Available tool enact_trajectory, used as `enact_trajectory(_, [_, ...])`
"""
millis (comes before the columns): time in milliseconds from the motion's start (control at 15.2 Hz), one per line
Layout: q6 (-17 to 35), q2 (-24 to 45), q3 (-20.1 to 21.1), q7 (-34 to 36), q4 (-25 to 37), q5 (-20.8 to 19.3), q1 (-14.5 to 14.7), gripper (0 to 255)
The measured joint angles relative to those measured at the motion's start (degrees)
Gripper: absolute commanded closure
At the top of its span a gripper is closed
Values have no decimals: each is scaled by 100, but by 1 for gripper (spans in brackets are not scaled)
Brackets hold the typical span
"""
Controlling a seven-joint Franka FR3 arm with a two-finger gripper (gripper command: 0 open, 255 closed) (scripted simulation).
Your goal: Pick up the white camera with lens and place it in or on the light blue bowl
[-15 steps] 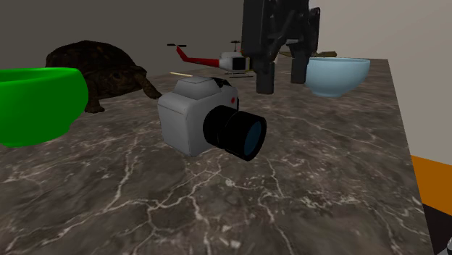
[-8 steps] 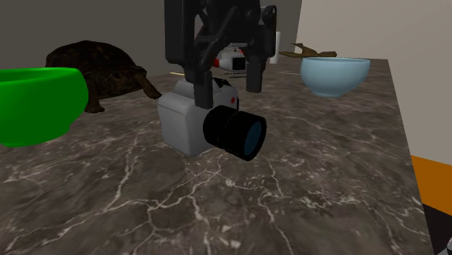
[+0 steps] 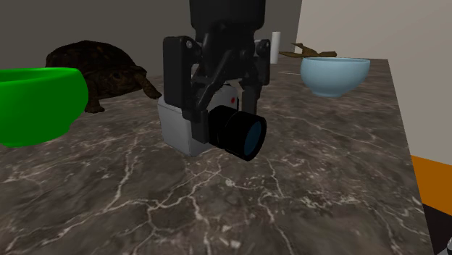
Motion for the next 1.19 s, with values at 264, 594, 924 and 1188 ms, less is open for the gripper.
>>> enact_trajectory(264, [51, 10, 7, -1, -38, 2, 1, 0])
enact_trajectory(594, [54, 11, 8, -1, -40, 1, 0, 255])
enact_trajectory(924, [55, 11, 9, -1, -40, 2, 1, 255])
enact_trajectory(1188, [19, -2, 0, -6, -18, 2, 0, 255])
